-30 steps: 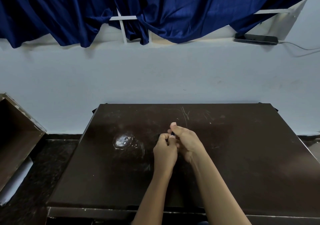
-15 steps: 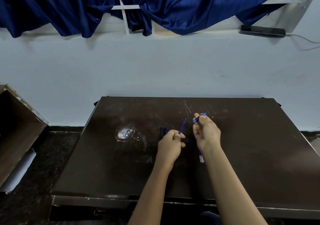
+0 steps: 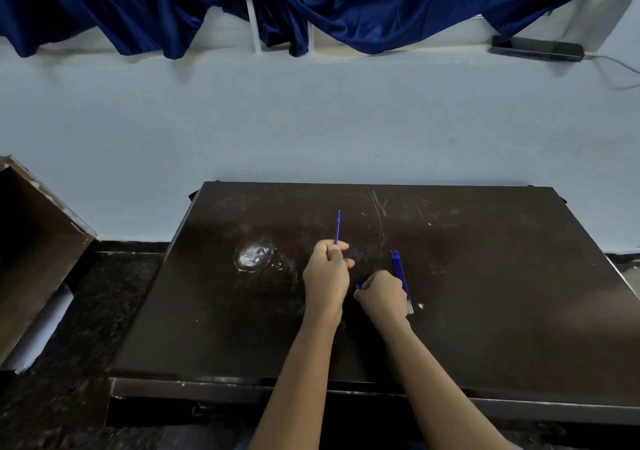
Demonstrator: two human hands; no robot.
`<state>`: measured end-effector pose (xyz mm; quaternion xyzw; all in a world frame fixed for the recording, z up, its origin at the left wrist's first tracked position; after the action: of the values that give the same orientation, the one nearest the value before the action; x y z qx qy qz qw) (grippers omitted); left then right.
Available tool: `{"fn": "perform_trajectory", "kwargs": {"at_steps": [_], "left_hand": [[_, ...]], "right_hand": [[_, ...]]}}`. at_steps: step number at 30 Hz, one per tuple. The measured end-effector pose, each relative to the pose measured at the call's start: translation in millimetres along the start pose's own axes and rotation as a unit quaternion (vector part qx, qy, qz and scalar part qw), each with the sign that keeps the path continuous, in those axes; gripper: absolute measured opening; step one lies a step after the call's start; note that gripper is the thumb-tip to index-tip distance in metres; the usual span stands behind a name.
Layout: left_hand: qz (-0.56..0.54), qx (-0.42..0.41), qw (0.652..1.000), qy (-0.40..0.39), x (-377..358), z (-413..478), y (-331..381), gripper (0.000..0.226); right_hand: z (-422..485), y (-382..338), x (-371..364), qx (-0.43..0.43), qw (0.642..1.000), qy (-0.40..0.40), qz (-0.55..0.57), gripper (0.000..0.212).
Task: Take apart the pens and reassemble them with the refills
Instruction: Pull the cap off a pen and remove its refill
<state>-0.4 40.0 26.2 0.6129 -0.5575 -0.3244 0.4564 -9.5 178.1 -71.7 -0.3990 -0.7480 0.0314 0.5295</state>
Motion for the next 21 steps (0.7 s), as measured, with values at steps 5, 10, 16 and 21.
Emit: {"fn": "perform_trajectory", "kwargs": {"at_steps": [5,10,16,21], "left_hand": [[0.001,0.002,1.000,0.001,7,3,-1,0.024],[0.004,0.001,1.000,0.007,12,7,-2,0.025],[0.020,-0.012,1.000,-0.007,8,6,-3,0.022],[0.027,-0.011,1.000,-0.009,10,7,-2,0.023]], "right_hand": [[-2,-2,-5,-0.016,0.999,-0.045,0.005,0.024],[-11,-26,35,0.036,0.967,-0.008,0.252,0.022],[-50,-78,51,0.089,0.871,-0.195,0.442,0.016],[-38,-84,45,0.049,0.903,-0.186,0.383,0.008]]}}
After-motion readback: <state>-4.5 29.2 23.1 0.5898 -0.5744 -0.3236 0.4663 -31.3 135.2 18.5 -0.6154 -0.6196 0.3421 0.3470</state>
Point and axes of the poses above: each hand's wrist, its own z-axis towards the middle knuckle, its own x-axis out of the back of the hand, y = z × x, the point moved 9 cm from there along z, towards the middle knuckle, and after that the axes turned 3 degrees about -z, right-handed, at the moved point
